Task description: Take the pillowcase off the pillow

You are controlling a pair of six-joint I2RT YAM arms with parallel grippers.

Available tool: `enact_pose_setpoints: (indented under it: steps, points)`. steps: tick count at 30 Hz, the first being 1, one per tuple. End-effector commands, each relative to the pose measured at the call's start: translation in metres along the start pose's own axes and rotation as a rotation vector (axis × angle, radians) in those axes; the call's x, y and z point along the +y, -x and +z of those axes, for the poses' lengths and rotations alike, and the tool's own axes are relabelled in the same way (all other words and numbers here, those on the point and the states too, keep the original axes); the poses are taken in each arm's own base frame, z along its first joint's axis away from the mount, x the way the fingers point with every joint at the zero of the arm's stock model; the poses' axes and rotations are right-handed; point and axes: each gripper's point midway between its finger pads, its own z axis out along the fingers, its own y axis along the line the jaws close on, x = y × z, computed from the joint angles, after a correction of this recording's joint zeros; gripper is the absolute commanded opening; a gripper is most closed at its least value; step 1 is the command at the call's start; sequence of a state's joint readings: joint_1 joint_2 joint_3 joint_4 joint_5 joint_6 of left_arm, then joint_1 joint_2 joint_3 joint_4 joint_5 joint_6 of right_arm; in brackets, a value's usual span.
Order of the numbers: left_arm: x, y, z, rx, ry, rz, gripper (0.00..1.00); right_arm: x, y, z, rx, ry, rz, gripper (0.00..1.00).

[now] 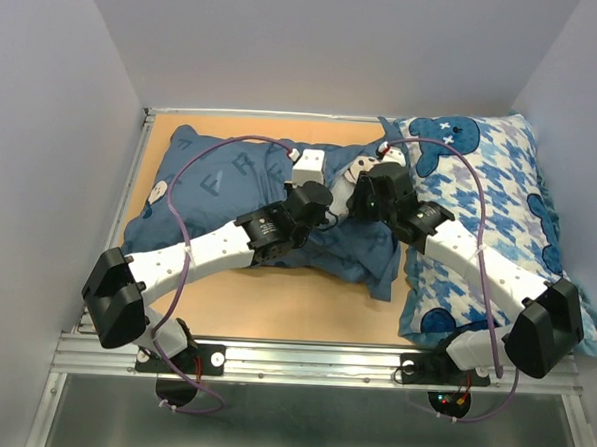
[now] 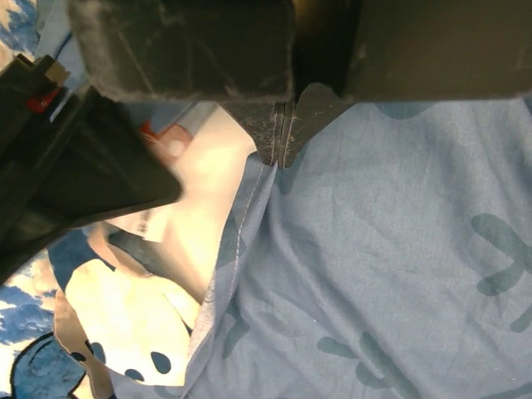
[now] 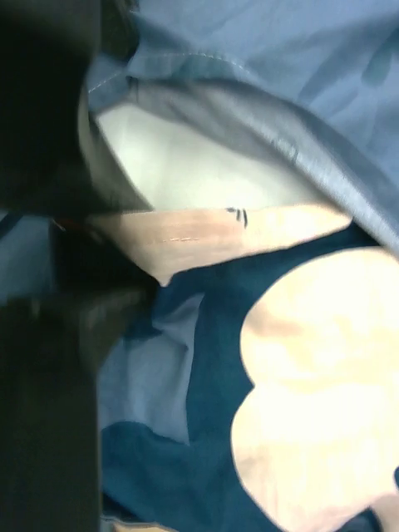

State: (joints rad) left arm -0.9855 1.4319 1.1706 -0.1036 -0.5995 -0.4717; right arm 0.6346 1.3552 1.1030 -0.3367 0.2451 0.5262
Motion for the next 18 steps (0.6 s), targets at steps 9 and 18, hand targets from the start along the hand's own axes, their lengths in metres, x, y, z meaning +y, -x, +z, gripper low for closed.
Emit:
enact_pose_setpoints:
  steps: [9,18]
  points:
    - [0.021,0.004,0.002,-0.025,0.012,-0.042,0.0,-0.073,-0.035,-0.06,0.004,-0.215,0.039,0.06]
    - [0.019,0.0,0.009,-0.01,-0.004,-0.035,0.0,-0.115,-0.143,-0.061,0.174,-0.273,0.251,0.01]
